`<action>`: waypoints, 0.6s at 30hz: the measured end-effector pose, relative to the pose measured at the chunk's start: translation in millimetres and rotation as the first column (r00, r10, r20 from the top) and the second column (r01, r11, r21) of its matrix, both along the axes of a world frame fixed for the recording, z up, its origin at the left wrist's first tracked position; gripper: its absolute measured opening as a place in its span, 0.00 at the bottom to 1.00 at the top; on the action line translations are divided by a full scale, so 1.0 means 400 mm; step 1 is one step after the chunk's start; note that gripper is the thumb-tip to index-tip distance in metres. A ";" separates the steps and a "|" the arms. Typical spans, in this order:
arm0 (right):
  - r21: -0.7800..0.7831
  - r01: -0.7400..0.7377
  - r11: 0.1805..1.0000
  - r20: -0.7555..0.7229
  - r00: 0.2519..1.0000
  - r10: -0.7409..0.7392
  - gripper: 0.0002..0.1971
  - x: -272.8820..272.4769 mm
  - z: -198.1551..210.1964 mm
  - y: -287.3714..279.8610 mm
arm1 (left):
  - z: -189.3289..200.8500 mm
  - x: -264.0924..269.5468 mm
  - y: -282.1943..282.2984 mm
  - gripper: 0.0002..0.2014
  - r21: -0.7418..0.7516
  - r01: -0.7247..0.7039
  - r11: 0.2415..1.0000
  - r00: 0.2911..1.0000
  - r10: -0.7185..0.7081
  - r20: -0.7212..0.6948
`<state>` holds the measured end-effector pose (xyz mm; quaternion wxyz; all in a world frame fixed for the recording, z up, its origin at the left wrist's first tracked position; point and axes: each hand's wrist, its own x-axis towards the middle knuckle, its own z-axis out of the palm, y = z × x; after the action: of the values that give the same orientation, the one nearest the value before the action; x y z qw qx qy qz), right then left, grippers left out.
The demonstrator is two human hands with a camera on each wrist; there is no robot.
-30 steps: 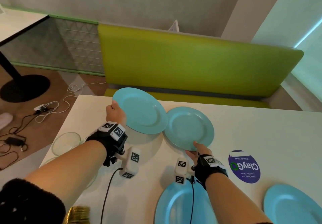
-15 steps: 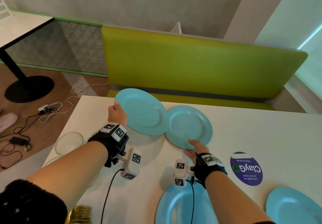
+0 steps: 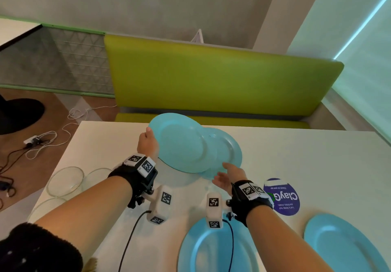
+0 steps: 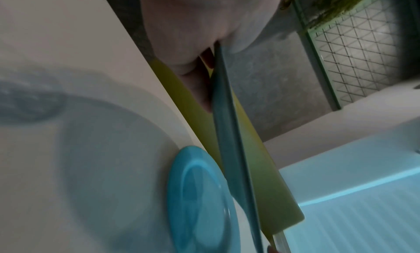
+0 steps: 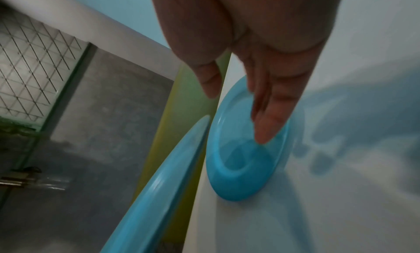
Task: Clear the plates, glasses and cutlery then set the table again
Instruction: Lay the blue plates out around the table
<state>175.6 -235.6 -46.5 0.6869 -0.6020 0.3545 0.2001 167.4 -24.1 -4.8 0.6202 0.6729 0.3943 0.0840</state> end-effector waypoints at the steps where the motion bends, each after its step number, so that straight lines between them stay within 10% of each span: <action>1: 0.052 -0.004 0.999 0.022 1.000 0.002 0.14 -0.004 0.009 -0.007 | 0.001 0.000 -0.020 0.27 -0.025 0.037 0.999 0.999 -0.037 0.013; 18: 0.109 0.433 0.895 0.072 0.894 -0.442 0.20 -0.008 0.029 -0.411 | -0.015 0.054 -0.344 0.25 -0.312 0.434 0.845 0.886 -0.464 -0.023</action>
<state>172.5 -399.8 -34.9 0.7566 -0.4842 0.4385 0.0275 189.0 -161.7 -10.9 0.6967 0.6485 0.2637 -0.1569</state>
